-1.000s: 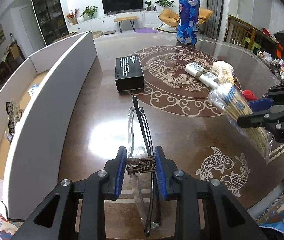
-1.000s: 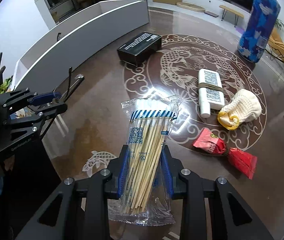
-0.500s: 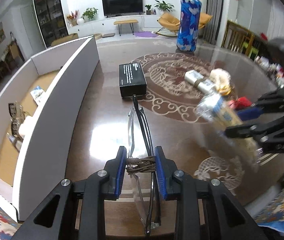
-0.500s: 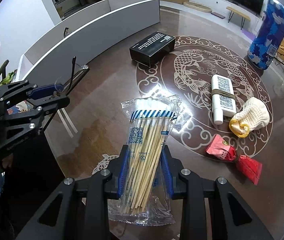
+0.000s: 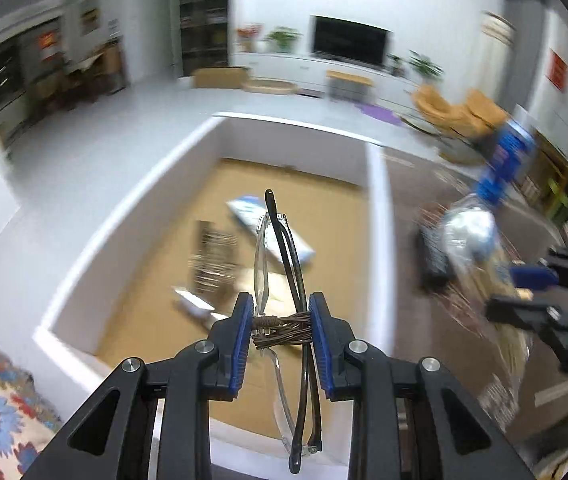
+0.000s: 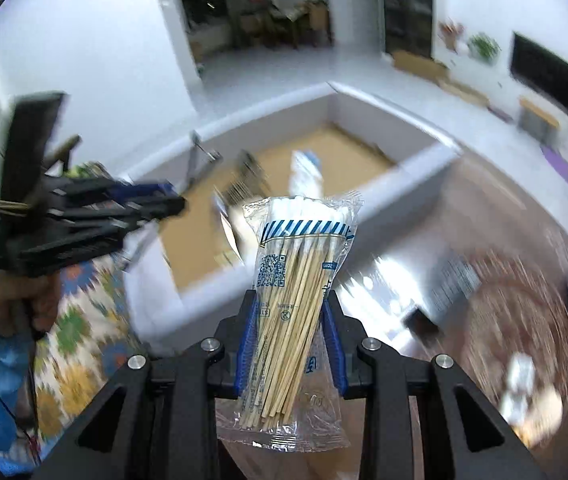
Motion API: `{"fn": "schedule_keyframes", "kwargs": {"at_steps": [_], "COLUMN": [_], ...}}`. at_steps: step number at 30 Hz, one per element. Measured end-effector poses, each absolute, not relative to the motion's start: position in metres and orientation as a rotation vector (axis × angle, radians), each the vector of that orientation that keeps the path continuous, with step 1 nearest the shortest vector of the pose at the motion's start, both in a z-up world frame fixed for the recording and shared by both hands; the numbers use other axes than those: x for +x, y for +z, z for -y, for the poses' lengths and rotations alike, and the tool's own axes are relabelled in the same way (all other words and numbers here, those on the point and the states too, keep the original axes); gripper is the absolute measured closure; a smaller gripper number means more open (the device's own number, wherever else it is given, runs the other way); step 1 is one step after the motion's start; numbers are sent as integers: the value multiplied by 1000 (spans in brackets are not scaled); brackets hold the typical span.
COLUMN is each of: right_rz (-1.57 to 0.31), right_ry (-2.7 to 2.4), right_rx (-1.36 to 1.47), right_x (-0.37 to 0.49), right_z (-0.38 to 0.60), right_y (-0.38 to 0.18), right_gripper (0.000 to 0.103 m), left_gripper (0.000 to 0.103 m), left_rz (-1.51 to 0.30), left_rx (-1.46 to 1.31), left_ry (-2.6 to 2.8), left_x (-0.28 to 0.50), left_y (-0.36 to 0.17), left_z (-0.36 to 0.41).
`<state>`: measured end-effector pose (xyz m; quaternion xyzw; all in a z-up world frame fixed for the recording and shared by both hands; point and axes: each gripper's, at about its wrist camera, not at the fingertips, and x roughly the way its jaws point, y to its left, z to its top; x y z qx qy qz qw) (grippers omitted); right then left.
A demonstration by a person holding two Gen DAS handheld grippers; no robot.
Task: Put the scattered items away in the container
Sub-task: 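Carry glasses and swab pack into the cardboard box and open both tools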
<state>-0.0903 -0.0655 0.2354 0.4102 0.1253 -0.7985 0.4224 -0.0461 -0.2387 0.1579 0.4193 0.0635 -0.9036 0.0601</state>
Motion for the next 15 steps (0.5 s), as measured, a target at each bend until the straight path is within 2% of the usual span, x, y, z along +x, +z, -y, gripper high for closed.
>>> {"fn": "schedule_keyframes", "kwargs": {"at_steps": [4, 7, 15], "right_rz": [-312, -359, -527], "right_ry": [-1952, -1919, -1846], "right_rx": [973, 974, 1121], "right_x": [-88, -87, -84], "right_z": [141, 187, 242], "right_y": [230, 203, 126], "right_gripper": [71, 71, 70], "left_gripper": [75, 75, 75], "left_rz": [-274, -332, -343], "left_rx": [1253, 1282, 1365], "left_ry": [-2629, -2564, -2451], "left_x": [-56, -65, -91], "left_y": [144, 124, 77], "left_z": [296, 325, 349]}}
